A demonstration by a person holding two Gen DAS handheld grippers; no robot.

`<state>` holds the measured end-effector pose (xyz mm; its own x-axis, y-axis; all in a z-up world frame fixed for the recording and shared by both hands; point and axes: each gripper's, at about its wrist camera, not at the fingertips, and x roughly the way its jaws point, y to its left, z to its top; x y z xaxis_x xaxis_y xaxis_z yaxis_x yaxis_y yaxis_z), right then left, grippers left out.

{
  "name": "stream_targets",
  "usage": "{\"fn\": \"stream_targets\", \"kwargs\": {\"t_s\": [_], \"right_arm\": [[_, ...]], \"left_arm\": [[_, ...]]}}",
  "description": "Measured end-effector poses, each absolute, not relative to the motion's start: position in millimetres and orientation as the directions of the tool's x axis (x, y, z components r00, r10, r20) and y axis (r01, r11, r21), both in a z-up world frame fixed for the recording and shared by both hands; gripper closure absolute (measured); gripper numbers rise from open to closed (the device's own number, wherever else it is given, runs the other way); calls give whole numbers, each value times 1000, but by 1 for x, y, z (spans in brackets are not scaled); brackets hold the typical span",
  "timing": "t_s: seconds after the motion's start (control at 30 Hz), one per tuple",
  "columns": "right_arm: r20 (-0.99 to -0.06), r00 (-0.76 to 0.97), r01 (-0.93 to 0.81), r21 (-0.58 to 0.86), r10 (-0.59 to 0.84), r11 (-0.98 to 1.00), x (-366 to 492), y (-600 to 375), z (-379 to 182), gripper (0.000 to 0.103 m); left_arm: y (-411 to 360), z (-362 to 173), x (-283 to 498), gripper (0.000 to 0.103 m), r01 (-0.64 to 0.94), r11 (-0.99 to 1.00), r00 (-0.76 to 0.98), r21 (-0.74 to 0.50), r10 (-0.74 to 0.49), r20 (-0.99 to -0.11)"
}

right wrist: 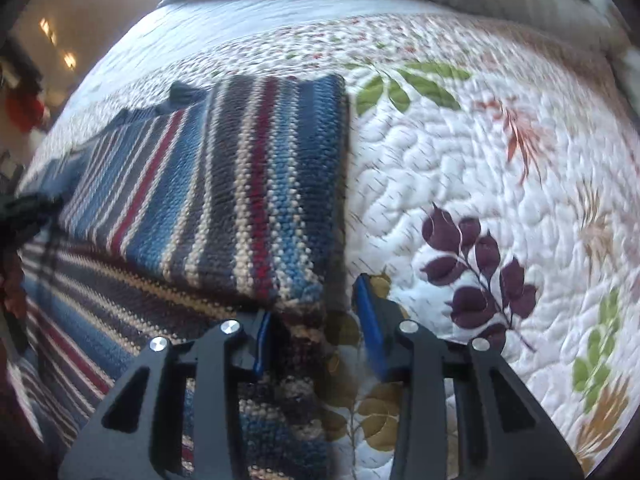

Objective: Fold small clothes
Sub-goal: 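Fold the held sleeve across the sweater body with the right gripper, then release, then grasp the other sleeve cuff with the left gripper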

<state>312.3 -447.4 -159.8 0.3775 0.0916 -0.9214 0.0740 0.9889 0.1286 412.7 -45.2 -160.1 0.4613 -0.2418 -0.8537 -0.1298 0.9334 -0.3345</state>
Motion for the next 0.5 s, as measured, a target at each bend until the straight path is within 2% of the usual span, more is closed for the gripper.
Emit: {"fn": "stream_targets", "kwargs": {"t_s": [0.13, 0.23, 0.3, 0.5], "right_arm": [[-927, 369, 62, 100, 70, 993, 313, -439, -152, 66], [-922, 376, 71, 122, 87, 990, 304, -433, -139, 62], [-917, 387, 54, 128, 98, 990, 294, -425, -129, 60], [-913, 380, -45, 143, 149, 989, 279, -378, -118, 55]], "left_arm": [[-42, -154, 407, 85, -129, 935, 452, -331, -242, -859], [-31, -139, 397, 73, -120, 940, 446, -320, -237, -863], [-18, -129, 386, 56, -88, 954, 451, -285, -217, -866], [61, -117, 363, 40, -136, 972, 454, -192, -111, -884]]}}
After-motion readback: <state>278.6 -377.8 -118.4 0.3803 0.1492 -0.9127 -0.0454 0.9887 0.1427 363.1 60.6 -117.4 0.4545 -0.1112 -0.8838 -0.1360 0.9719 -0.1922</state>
